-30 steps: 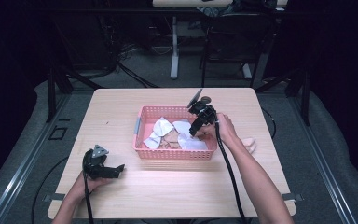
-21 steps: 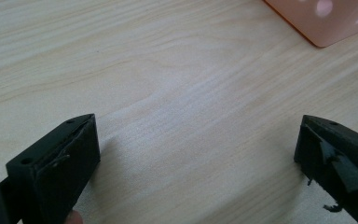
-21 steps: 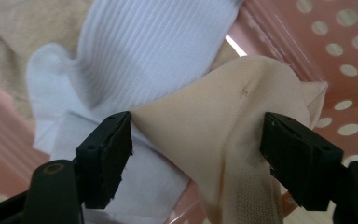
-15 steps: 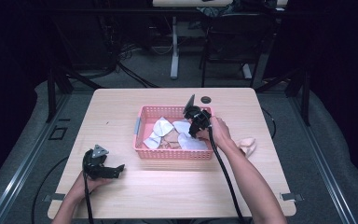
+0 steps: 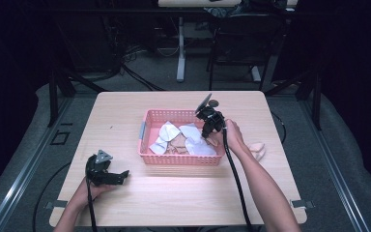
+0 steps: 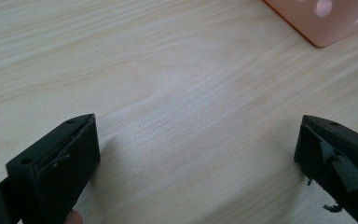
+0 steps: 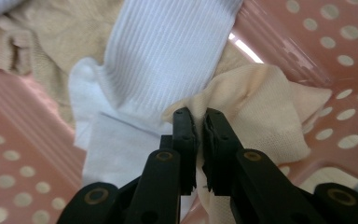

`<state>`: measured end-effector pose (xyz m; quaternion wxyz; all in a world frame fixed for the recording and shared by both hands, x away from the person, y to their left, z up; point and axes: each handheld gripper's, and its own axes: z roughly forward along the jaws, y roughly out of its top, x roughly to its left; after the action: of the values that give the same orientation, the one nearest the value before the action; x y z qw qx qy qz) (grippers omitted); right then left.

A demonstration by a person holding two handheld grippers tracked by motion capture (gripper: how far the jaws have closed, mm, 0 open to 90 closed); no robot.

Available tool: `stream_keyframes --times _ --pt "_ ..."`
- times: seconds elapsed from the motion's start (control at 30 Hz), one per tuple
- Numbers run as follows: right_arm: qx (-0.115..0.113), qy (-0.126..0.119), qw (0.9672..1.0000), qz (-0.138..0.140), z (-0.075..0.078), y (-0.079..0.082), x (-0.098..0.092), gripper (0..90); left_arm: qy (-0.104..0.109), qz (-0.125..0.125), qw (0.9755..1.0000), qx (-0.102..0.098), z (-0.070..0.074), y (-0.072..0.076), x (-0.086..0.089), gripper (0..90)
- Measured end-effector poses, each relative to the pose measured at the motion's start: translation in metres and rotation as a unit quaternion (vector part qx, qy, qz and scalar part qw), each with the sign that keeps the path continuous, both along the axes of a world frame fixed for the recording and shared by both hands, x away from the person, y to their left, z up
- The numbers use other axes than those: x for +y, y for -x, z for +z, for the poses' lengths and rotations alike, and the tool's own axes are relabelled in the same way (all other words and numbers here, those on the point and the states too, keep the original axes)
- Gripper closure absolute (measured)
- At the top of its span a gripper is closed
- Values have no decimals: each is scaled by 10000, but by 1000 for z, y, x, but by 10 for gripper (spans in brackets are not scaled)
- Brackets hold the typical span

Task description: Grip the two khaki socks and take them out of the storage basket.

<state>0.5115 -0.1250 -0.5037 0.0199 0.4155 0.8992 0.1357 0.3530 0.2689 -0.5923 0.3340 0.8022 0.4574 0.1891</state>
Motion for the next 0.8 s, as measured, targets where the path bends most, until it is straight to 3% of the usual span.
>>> stream_keyframes --times 0.1,0.13,0.2,0.23,0.53,0.8 --pt "-20 -212 9998 -5 15 1 -7 845 -1 -1 10000 -3 0 0 0 1" --pt "-80 -421 9990 -106 18 3 -8 845 2 2 10000 -1 0 0 0 1" --pt "-138 -425 9990 -13 29 5 -11 846 9 9 10000 -3 0 0 0 1" --pt "-170 -612 9980 -70 33 7 -12 846 5 5 10000 -5 0 0 0 1" --pt "-331 -876 9955 114 69 18 -17 847 15 17 10000 -7 0 0 0 1" --pt "-371 -997 9942 136 83 20 -20 847 10 12 10000 -6 0 0 0 1"
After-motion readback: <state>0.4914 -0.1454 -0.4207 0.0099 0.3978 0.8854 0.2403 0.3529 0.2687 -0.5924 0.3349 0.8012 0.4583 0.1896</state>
